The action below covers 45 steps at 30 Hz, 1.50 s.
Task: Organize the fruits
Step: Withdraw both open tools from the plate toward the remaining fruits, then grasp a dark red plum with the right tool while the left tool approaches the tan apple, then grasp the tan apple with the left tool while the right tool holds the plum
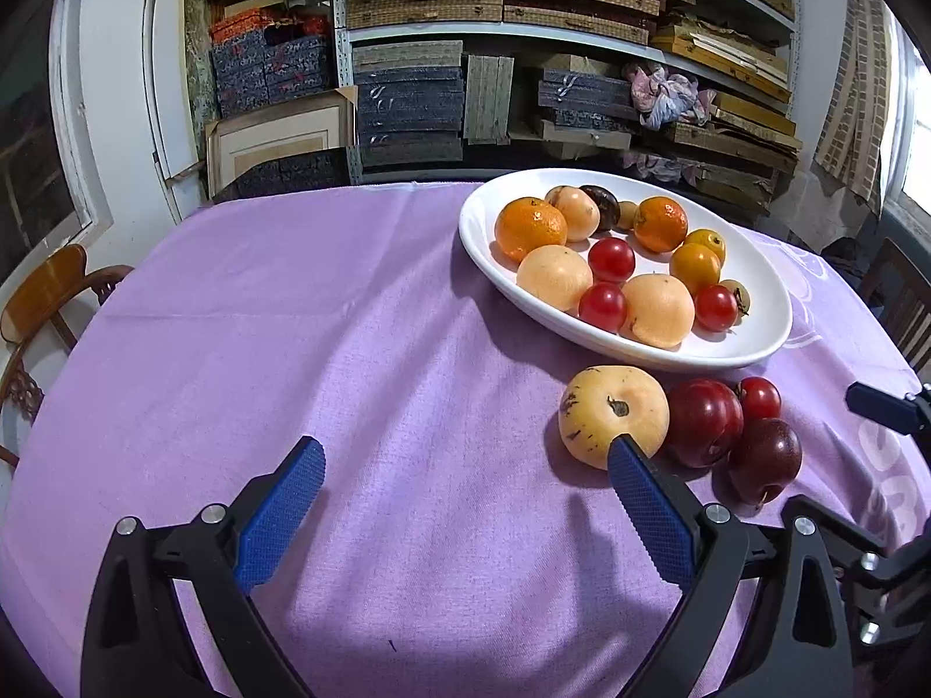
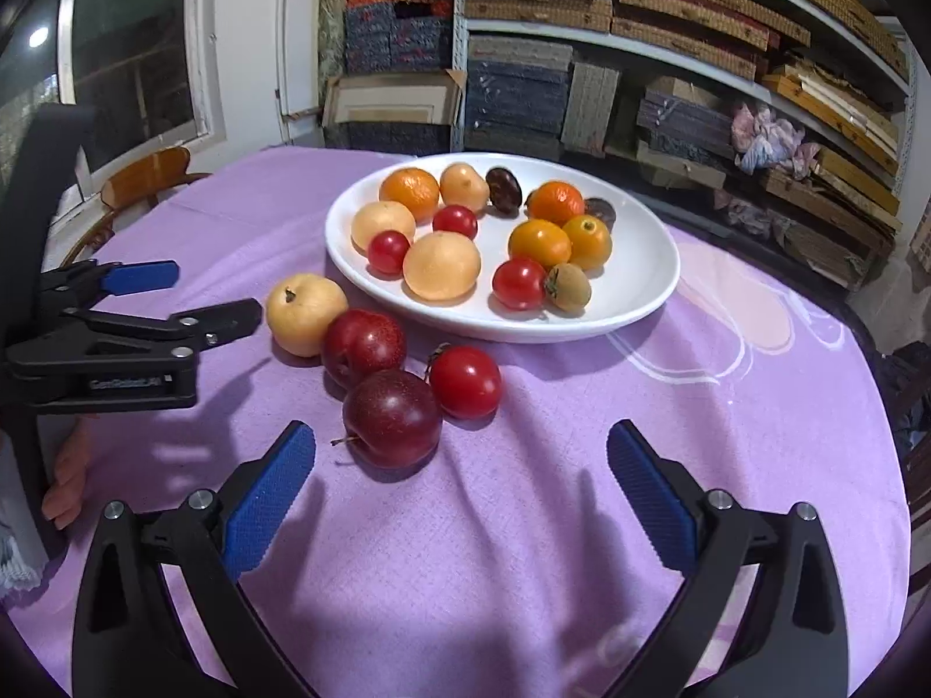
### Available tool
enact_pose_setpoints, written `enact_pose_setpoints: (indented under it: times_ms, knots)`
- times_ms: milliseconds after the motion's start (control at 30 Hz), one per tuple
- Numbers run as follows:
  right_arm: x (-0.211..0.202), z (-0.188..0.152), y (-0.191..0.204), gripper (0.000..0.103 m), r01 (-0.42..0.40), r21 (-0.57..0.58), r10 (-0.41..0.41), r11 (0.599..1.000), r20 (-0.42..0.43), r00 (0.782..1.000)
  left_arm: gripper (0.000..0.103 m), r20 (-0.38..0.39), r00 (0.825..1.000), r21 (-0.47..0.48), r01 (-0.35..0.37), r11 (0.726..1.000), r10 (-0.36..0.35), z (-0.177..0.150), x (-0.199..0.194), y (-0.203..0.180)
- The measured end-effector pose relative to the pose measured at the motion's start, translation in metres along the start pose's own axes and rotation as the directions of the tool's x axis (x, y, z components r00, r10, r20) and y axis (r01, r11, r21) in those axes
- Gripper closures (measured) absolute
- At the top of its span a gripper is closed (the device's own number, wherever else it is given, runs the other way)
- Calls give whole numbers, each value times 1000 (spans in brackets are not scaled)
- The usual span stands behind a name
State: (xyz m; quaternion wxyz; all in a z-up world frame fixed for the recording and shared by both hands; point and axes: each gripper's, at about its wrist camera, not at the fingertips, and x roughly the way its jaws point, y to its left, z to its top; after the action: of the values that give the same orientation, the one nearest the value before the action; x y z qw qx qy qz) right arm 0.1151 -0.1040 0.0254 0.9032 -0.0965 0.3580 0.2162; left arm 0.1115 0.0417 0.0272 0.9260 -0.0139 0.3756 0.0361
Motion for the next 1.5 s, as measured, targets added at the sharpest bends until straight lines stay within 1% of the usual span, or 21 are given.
enact_pose_setpoints:
  times_ms: [67, 200, 267, 300, 367, 433, 467, 500, 533, 567, 633, 767, 1133, 1233, 1300, 1400, 1500]
  knots:
    - [9, 4, -4, 5, 28, 9, -28, 1000, -31, 999, 5, 3, 1000, -3, 4, 1000, -4, 0, -1, 2]
    - [5, 1, -30, 5, 96, 67, -95, 993, -17, 995, 5, 3, 1000, -2, 9, 1000, -9, -1, -2, 2]
    - [0, -2, -46, 5, 107, 119, -106, 987, -13, 994, 5, 4, 1000, 2, 9, 1000, -9, -1, -2, 1]
    - [-2, -3, -53, 5, 97, 145, -97, 985, -9, 995, 5, 4, 1000, 6, 7, 1000, -7, -1, -3, 0]
    - [-7, -2, -59, 5, 26, 182, -31, 983, 24, 999, 5, 5, 1000, 14, 2, 1000, -2, -2, -3, -1]
    - [-13, -1, -49, 6, -48, 159, 40, 986, 54, 998, 5, 6, 1000, 19, -2, 1000, 2, -2, -4, -2]
    - [-15, 0, -39, 14, -73, 120, 66, 990, 59, 996, 5, 7, 1000, 20, -3, 1000, 3, -2, -4, -3]
    - [-15, 0, -30, 23, -88, 85, 83, 992, 54, 995, 5, 8, 1000, 20, -4, 1000, 4, -1, -4, -3]
    - [-11, 0, -21, 45, -100, 51, 99, 994, 31, 995, 5, 9, 1000, 18, -5, 1000, 5, -1, -4, -3]
    - [-6, 0, -16, 46, -108, 36, 108, 994, 1, 994, 5, 9, 1000, 16, -6, 1000, 5, -2, -4, -3]
    - [-1, -3, -14, 46, -102, 32, 103, 994, -21, 994, 5, 10, 1000, 14, -6, 1000, 6, -2, -5, -2]
    - [3, -3, -21, 46, -91, 66, 93, 994, -22, 995, 5, 11, 1000, 22, -6, 1000, 6, -2, -4, -4]
    - [19, -1, -28, 47, -155, 121, 165, 980, -76, 983, 5, 15, 1000, 62, 20, 998, -21, -3, -6, -13]
    - [23, -1, -30, 63, -167, 128, 180, 978, -90, 980, 5, 15, 999, 78, 32, 996, -33, -4, -6, -16]
    - [23, -3, -32, 63, -174, 135, 187, 975, -91, 978, 5, 19, 999, 86, 34, 996, -36, -4, -7, -18]
    - [19, -5, -36, 63, -129, 127, 140, 983, -89, 986, 5, 20, 999, 93, 48, 994, -50, -5, -7, -20]
    - [17, -6, -47, 63, -85, 145, 98, 986, -87, 991, 5, 14, 997, 90, 77, 993, -78, -4, -5, -23]
